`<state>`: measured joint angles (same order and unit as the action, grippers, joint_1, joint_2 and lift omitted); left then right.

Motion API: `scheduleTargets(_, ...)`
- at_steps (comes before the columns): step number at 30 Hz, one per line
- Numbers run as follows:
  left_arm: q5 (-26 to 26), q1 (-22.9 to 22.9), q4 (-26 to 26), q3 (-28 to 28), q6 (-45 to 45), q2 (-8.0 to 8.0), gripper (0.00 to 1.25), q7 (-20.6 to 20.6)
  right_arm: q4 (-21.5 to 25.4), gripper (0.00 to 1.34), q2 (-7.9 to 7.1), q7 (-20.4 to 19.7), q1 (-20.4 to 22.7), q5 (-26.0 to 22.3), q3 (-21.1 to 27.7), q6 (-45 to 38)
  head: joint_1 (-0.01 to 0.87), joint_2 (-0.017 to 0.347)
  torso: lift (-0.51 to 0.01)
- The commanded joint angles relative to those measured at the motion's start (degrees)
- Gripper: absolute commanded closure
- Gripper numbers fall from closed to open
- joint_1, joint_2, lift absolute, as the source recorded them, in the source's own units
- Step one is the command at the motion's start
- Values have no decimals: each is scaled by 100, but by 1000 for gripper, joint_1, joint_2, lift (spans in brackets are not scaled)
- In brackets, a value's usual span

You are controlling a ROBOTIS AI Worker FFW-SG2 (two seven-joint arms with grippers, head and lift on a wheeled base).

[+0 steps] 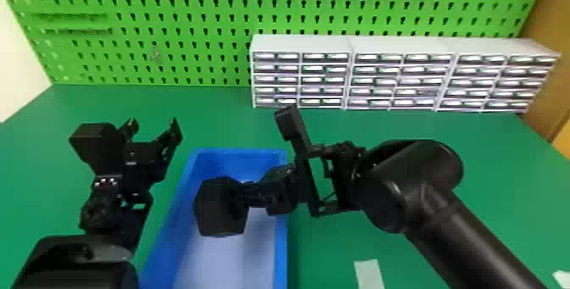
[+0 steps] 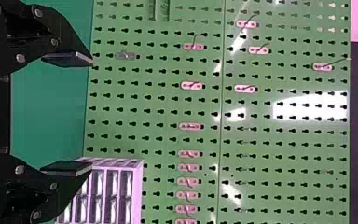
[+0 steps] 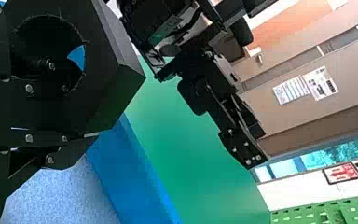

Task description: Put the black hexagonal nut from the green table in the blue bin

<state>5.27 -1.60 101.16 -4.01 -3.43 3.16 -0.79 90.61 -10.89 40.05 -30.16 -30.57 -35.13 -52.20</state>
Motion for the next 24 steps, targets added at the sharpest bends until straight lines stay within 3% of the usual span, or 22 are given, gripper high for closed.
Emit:
scheduleTargets(1,0,-7,0,5,0,0,463,0,-17,957,-10,-6,-34,-28,-56,-1,657,57,-95)
scheduleTargets(3,0,-7,0,5,0,0,463,0,-26,901,-10,-6,-34,-28,-56,-10,657,57,-95)
scheduleTargets(7,0,-7,0,-12,0,0,463,0,-26,601,-10,-6,-60,-2,-73,-54,657,57,-95)
scheduleTargets(11,0,-7,0,-12,0,0,463,0,-34,435,-28,-6,-69,16,-65,-89,657,57,-95)
scheduleTargets(19,0,-7,0,-3,0,0,463,0,-34,389,-54,-6,-34,51,67,-133,657,57,-95)
scheduleTargets(24,0,-7,0,-3,0,0,463,0,-34,389,-54,3,160,183,595,-159,657,57,-95)
